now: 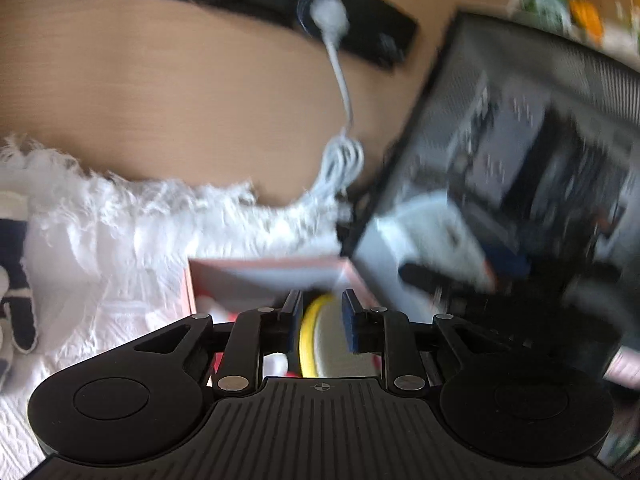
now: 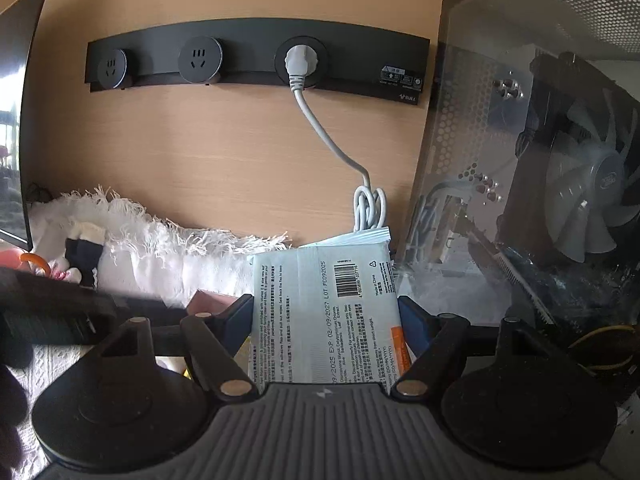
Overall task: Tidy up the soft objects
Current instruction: 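Release the packet into the pink box with right gripper while left gripper releases the pad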
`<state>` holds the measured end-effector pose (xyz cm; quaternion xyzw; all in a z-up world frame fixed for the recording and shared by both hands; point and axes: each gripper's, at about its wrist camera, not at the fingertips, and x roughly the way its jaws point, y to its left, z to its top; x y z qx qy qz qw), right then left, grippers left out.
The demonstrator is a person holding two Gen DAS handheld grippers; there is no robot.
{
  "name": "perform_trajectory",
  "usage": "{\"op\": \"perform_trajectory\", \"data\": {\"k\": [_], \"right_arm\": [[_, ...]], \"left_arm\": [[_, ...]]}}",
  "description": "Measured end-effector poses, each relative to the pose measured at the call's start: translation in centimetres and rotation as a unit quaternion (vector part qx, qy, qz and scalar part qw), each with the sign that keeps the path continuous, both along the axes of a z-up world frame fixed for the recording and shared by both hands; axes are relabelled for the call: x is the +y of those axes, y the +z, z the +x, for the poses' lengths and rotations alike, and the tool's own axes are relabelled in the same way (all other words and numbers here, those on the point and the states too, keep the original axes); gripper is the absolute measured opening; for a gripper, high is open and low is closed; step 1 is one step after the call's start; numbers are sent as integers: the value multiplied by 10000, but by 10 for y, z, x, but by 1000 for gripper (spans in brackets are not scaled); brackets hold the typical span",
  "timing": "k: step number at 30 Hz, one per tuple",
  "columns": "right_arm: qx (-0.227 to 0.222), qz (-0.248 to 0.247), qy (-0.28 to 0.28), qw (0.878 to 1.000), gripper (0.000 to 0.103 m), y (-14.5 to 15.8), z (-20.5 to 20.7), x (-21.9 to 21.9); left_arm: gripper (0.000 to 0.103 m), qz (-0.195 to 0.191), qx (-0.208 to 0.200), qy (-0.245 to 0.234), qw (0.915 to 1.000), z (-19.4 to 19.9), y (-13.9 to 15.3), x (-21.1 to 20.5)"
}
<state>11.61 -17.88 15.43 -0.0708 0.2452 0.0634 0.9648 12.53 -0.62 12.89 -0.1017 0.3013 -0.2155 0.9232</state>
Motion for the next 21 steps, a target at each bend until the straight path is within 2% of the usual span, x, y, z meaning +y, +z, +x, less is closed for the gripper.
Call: {"op": "perform_trajectory", "data": {"k": [2,5,10,11,14,17,21], "right_arm": [[3,-15,26,10000,76,-1,0,2],[167,67,78,9998,76,-12,3,6],[859,-45,179,9961,76,-70,20,24],[1002,-72,157,9948,76,-84,23,27],[987,-361,143,9944,76,-101,23,36],[975,-443,204,9940,77,-102,24,40],[1025,-370,196,9939,82,-93,19,36]], "left_arm": [[24,-268,-78,147,9995,0,10,11],[24,-405,-210,428,9980,-5,24,23],[24,-346,-177,842,9957,-17,36,41],[24,-293,-150,915,9953,-20,35,44],[24,-75,62,1104,9938,-29,23,56],[23,23,304,1288,9912,-40,9,71],[24,-113,613,1555,9859,-55,-11,95]]}}
